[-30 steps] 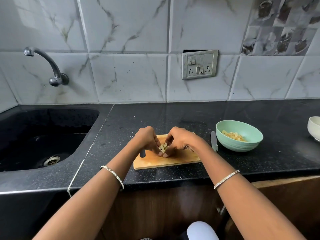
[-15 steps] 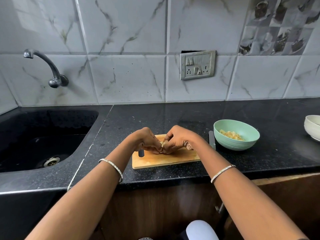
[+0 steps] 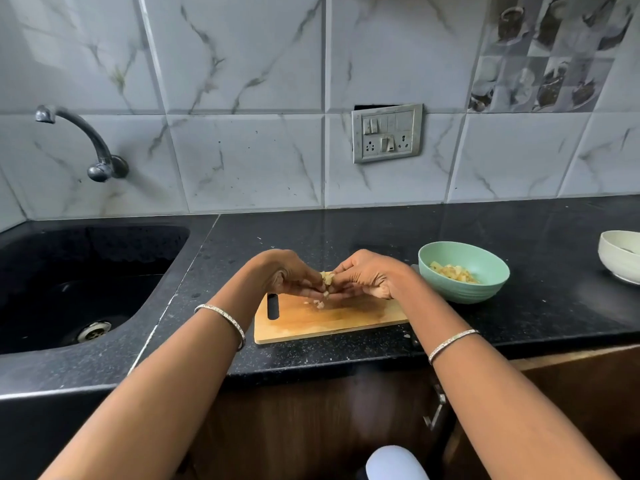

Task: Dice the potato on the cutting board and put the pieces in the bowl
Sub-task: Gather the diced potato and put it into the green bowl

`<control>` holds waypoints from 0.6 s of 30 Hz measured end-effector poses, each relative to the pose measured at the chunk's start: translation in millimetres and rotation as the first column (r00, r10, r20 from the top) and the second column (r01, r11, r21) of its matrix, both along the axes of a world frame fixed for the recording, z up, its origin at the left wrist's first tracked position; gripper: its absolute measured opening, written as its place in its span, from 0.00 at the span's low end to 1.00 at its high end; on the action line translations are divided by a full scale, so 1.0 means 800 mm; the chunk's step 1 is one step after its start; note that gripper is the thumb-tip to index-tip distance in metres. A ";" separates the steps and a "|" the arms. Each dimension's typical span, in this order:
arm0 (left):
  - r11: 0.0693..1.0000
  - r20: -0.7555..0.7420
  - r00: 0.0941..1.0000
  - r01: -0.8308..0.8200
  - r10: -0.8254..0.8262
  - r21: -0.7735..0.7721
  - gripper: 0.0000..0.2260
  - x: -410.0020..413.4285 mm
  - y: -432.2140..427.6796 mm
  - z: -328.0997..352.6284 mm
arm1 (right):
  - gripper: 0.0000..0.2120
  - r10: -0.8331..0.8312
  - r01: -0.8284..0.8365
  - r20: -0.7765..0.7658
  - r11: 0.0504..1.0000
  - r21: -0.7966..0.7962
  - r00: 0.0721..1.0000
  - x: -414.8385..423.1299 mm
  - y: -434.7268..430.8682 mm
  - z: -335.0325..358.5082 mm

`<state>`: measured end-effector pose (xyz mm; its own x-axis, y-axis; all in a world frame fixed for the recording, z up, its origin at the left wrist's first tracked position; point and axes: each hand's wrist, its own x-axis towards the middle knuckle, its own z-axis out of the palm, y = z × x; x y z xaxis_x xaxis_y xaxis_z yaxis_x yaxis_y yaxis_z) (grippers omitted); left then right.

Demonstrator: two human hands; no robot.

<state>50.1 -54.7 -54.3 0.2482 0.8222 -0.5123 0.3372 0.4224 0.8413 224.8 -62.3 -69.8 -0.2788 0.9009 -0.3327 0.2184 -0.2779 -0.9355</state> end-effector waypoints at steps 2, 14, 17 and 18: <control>1.000 0.016 1.000 0.012 -0.013 0.026 0.02 0.013 0.001 0.012 | 0.06 -0.027 0.028 -0.017 0.999 0.035 0.999 0.013 0.001 0.009; 0.978 -0.085 0.980 0.186 -0.178 0.097 0.07 0.199 0.030 0.062 | 0.07 -0.287 0.283 0.016 0.953 0.111 0.958 0.172 -0.018 0.069; 0.965 -0.099 0.973 0.221 -0.209 0.142 0.07 0.244 0.025 0.059 | 0.05 -0.384 0.374 0.049 0.917 0.138 0.922 0.204 -0.024 0.071; 0.959 -0.110 0.971 0.229 -0.213 0.168 0.06 0.254 0.022 0.056 | 0.05 -0.411 0.395 0.084 0.905 0.160 0.908 0.211 -0.025 0.068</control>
